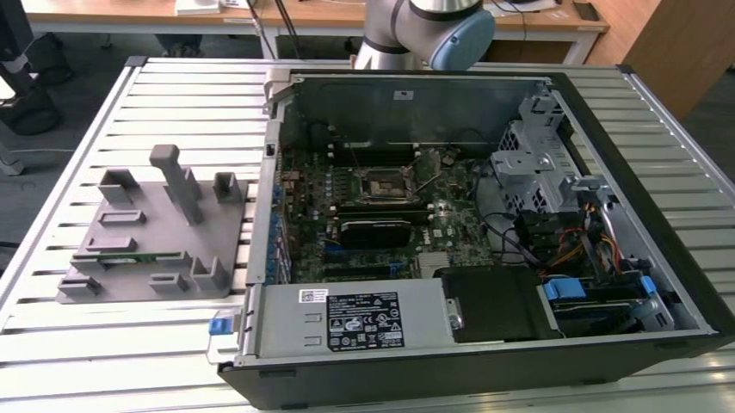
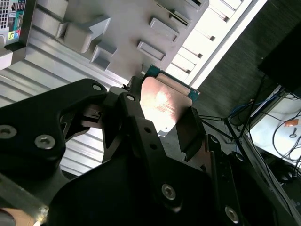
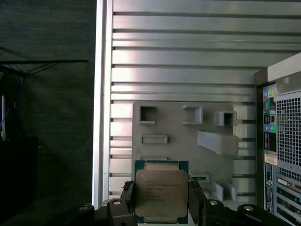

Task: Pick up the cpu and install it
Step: 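Pick up the cpu and move it towards the insertion slot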

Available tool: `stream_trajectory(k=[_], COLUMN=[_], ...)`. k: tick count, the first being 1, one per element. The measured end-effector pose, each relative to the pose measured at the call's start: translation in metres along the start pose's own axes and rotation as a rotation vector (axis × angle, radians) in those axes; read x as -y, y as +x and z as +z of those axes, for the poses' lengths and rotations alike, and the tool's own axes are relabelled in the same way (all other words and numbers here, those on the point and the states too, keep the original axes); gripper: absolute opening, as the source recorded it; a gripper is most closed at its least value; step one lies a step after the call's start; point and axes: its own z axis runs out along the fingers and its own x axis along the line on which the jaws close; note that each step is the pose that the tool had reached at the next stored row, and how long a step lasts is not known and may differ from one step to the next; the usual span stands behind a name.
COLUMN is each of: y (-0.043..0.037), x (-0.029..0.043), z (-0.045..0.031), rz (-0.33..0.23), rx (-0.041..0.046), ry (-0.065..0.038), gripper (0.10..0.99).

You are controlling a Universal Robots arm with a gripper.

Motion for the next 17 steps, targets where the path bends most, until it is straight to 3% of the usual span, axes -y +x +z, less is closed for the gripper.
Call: stream_trajectory(k=[7,17], y=[-0.0016,-0.0278], x=[-0.0002,-0.0001], z=[-0.0009,-0.0006], rz=[0.0,0.0], rx=[-0.0002,-0.0001], ry=[0.0,0.0], gripper=[0.541,0.541])
